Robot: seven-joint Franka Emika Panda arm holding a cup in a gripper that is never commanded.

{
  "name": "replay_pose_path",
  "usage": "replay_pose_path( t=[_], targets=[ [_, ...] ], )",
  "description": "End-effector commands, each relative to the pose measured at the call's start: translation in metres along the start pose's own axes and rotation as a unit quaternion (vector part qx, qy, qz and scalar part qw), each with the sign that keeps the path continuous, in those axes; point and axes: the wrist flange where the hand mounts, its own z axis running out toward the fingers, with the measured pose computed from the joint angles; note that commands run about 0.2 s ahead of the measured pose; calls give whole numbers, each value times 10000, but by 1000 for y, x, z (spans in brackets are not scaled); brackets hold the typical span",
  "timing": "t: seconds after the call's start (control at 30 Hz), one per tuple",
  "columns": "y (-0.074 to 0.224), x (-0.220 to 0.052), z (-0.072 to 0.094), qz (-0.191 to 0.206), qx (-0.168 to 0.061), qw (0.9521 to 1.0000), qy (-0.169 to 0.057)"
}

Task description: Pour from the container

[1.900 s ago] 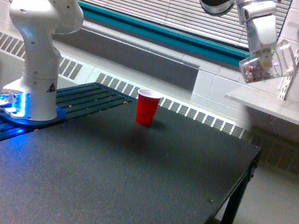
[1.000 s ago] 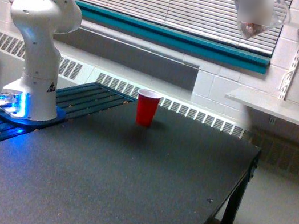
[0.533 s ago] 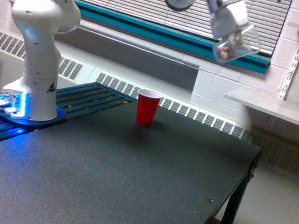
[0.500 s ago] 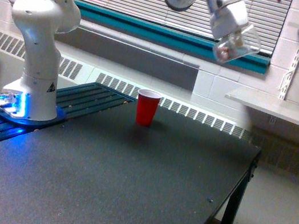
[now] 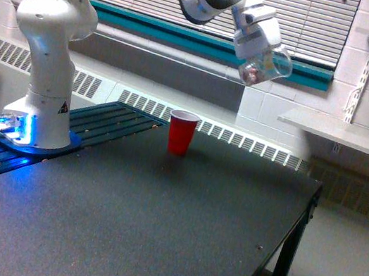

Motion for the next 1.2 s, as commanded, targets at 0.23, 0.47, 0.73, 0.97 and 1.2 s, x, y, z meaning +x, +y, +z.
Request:
replay_pose_path(
  t=[0.23, 0.47, 0.73, 0.97, 1.2],
  targets=[
    [-28, -56, -20, -416, 100, 9991, 3],
    [-22, -82, -20, -590, 30, 9982, -104],
    [-12, -101, -21, -686, -53, 9975, -186],
    [-10, -119, -20, -815, -110, 9962, -296],
    [-9, -138, -15, -936, -177, 9945, -439]
  ],
)
